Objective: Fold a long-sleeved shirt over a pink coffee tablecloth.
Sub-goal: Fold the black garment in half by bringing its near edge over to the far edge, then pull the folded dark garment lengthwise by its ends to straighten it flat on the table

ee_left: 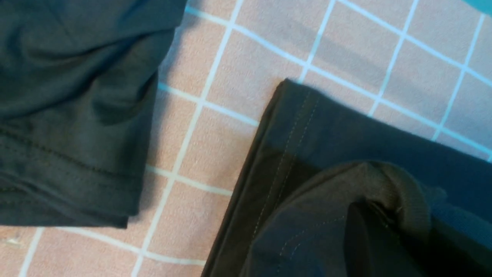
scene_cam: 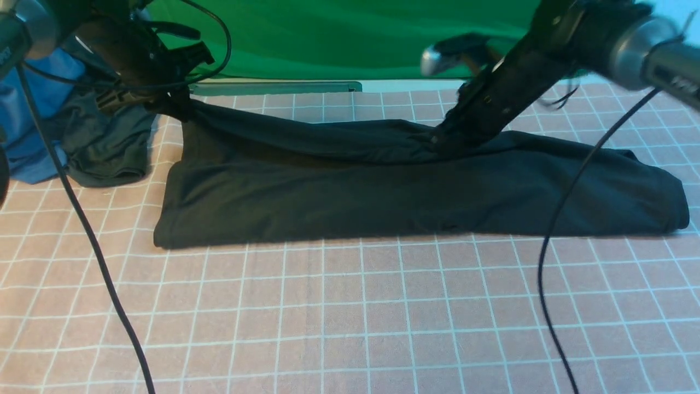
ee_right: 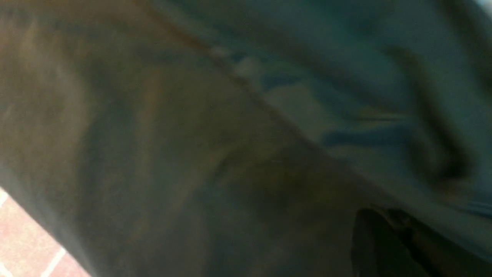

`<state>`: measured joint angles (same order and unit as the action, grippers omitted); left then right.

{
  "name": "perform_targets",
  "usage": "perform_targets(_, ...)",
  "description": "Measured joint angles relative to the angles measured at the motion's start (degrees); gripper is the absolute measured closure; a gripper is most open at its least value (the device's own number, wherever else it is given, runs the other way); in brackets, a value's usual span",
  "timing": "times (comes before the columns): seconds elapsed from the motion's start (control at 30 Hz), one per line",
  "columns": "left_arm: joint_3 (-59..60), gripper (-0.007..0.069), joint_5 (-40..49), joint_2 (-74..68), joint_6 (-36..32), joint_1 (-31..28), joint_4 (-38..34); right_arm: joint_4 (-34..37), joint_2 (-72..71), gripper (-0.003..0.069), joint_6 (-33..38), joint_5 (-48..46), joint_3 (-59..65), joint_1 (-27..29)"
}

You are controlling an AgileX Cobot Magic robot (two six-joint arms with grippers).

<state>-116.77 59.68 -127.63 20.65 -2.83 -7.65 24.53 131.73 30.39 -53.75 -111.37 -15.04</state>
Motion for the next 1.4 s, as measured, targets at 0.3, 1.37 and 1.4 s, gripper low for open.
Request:
perform_targets(0.3,0.0,0.0593,0.25,0.0,0.0,0.0,0.13,0.66,3.94,0.0624,1.27,13.17,0.0,-2.01)
perform_targets(1.37,0.0,0.0309,-3.03,3.25,3.5,-0.04,12.63,-8.93,4.68,0.0624,-1.14,-5.25,-21.5,-0.91)
perform_targets(1.4,0.0,0.0355,-2.06,3.57,2.16,-0.06,11.84,-9.13,4.61,0.0624,-1.9,-6.94,-22.25,-0.85)
